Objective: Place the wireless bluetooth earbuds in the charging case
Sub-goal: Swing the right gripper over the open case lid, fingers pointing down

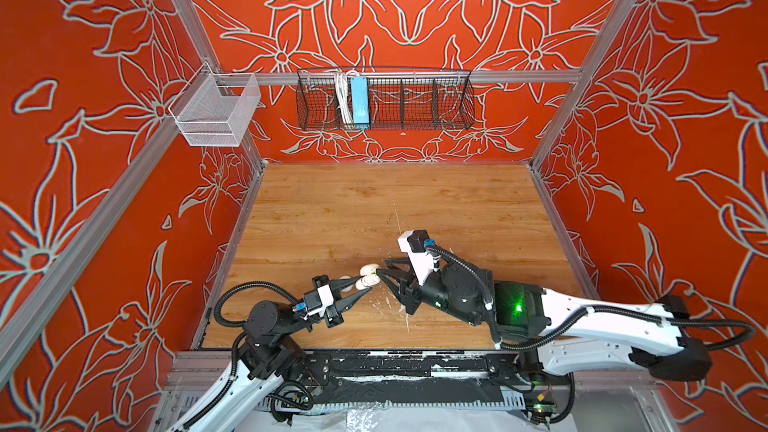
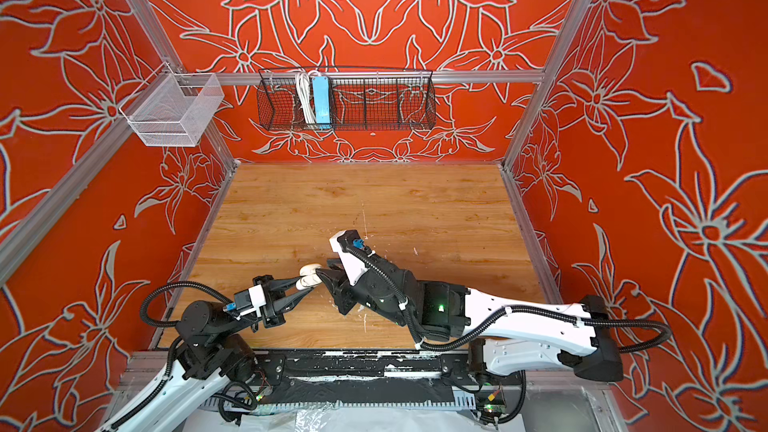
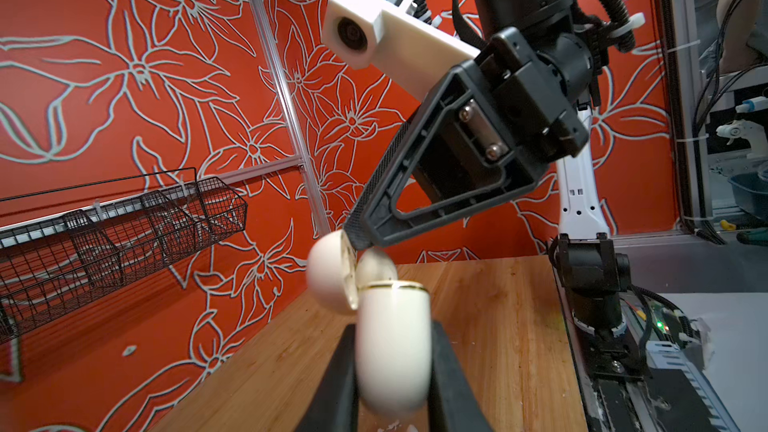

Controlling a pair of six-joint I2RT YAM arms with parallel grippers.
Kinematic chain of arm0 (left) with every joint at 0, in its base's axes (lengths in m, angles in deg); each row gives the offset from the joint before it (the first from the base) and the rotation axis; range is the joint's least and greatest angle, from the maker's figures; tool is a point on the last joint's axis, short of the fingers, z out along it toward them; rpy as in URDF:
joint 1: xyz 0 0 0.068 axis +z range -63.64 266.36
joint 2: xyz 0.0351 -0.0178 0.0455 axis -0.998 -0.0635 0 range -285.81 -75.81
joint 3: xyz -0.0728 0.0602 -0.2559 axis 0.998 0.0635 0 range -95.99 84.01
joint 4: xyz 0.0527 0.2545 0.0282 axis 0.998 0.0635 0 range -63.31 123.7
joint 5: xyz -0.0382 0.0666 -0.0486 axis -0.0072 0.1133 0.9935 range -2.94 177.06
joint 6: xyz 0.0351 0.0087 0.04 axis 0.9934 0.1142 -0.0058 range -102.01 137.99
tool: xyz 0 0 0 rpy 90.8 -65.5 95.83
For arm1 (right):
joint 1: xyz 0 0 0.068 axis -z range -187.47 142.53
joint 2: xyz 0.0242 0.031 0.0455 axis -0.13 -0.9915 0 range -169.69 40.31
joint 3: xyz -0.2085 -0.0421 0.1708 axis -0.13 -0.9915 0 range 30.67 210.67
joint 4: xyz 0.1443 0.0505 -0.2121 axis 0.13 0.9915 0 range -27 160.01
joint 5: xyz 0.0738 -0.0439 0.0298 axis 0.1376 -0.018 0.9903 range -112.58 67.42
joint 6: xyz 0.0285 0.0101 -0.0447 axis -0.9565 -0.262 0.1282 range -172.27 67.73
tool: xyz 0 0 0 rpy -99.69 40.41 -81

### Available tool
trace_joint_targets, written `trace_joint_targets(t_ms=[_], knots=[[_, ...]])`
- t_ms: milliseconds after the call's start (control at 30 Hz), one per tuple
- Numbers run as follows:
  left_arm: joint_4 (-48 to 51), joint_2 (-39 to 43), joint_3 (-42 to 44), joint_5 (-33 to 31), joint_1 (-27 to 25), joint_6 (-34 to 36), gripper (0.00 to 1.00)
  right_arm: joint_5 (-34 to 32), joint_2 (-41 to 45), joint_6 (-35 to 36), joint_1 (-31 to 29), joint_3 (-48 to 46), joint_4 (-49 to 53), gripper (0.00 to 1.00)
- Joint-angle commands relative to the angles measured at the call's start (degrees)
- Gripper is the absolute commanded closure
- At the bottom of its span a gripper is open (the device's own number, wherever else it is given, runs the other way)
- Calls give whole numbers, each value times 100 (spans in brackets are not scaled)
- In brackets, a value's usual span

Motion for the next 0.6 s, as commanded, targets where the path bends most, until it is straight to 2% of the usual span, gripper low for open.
trace_joint_targets(t_ms=[0, 400, 567], knots=[[-171, 62, 32, -42, -23, 46, 100, -131, -55, -181, 15, 108, -96, 67], [-122, 70, 38, -148, -24, 151, 100, 114, -284, -216, 23, 135, -244, 72], [-144, 87, 60, -87, -27, 165, 100, -232, -244, -250, 25, 63, -142, 72]])
